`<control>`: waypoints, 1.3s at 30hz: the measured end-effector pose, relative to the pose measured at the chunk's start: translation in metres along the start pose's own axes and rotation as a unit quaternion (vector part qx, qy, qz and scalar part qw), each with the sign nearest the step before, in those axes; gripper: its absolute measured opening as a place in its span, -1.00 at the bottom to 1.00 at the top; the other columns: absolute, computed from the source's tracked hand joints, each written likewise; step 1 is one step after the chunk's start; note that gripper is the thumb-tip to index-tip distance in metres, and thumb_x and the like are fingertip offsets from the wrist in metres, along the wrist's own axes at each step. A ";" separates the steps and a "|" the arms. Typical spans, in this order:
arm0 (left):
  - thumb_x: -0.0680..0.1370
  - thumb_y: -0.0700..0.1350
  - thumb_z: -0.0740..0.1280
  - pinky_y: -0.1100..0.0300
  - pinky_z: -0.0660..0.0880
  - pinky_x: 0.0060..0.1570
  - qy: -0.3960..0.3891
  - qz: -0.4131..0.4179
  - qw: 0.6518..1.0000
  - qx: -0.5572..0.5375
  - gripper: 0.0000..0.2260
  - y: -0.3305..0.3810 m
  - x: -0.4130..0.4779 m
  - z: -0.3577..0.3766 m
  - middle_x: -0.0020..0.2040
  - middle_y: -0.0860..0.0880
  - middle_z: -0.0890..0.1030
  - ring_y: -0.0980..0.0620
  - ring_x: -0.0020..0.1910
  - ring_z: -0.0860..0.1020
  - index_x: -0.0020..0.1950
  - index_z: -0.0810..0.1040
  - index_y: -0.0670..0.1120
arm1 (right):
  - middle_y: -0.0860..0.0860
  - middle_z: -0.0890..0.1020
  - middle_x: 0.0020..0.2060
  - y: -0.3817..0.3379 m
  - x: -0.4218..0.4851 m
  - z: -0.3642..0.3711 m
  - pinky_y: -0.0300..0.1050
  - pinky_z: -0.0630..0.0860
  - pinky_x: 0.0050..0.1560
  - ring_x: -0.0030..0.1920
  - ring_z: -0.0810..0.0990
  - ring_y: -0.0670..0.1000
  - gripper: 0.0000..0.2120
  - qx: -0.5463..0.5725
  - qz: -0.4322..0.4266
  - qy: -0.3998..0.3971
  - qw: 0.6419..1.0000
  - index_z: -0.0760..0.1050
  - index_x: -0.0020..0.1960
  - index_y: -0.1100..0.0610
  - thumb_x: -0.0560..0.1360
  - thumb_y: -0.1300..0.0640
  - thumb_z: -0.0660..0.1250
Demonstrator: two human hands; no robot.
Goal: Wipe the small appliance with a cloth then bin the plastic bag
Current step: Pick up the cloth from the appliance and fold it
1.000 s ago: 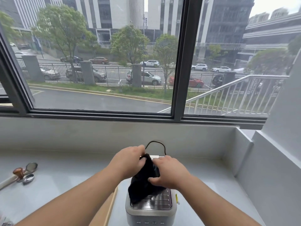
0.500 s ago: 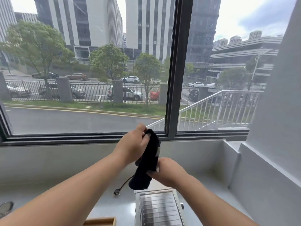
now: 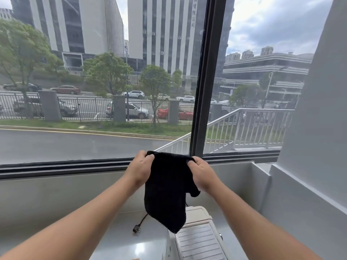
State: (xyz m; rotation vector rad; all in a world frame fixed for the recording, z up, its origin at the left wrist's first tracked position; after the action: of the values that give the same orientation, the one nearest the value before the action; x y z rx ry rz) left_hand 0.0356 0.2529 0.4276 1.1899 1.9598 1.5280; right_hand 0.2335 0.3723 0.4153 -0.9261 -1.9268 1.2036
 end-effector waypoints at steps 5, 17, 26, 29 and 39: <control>0.69 0.21 0.19 0.05 0.43 -0.12 -0.055 -0.044 0.993 -0.097 -0.70 -0.026 -0.005 0.001 -0.12 -0.02 0.50 0.00 -0.15 0.50 0.04 0.42 -0.02 | -0.05 0.63 -0.23 -0.029 0.003 0.004 0.02 0.52 -0.07 -0.15 0.60 0.00 -0.69 -0.019 -0.011 0.028 0.999 0.58 -0.03 0.08 0.71 -0.08 0.20; 0.37 0.25 0.62 0.23 0.51 -0.13 -0.244 -0.081 0.965 -0.055 -0.39 -0.043 -0.032 0.041 0.13 0.04 0.70 0.13 0.00 0.67 0.33 0.48 0.14 | 0.16 0.61 0.35 -0.033 -0.005 0.021 0.22 0.41 0.50 0.35 0.57 0.25 0.05 0.111 0.180 0.008 0.977 0.46 0.49 0.14 0.29 -0.61 0.24; 0.59 -0.05 0.43 0.09 0.63 -0.06 -0.088 -0.010 0.985 -0.151 -0.89 -0.028 -0.024 0.052 -0.04 -0.08 0.78 -0.07 -0.02 0.72 0.05 0.71 -0.04 | 0.16 0.67 0.27 -0.007 -0.010 -0.002 0.24 0.48 0.44 0.26 0.65 0.21 0.05 0.100 0.222 -0.063 0.968 0.52 0.46 0.08 0.31 -0.70 0.18; 0.57 -0.01 0.36 -0.18 0.59 0.15 -0.057 -0.005 0.978 -0.201 -0.80 -0.015 -0.023 0.060 0.06 -0.21 0.73 -0.16 0.03 0.68 0.12 0.66 -0.06 | 0.17 0.71 0.19 0.007 -0.011 -0.016 0.25 0.60 0.28 0.18 0.70 0.23 0.09 0.123 0.237 -0.064 0.962 0.54 0.40 0.05 0.24 -0.75 0.12; 0.66 -0.02 0.31 -0.09 0.70 -0.09 -0.007 -0.112 0.959 -0.260 -0.80 0.007 -0.009 0.096 0.05 -0.22 0.75 -0.24 0.03 0.73 0.14 0.65 -0.10 | 0.13 0.67 0.32 0.057 -0.010 -0.028 0.27 0.57 0.33 0.30 0.66 0.22 0.19 0.275 0.223 -0.177 0.918 0.66 0.33 -0.04 0.07 -0.84 0.05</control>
State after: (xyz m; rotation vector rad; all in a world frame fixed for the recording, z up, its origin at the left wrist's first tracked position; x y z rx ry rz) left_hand 0.1129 0.3036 0.4002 0.7277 1.4802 1.7508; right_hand 0.2739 0.3949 0.3704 -0.8978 -1.5086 2.1718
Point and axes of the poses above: each hand's wrist, its own x-axis towards the middle knuckle, its own z-axis out of the palm, y = z × x, the point moved 7 cm from there along x, towards the middle knuckle
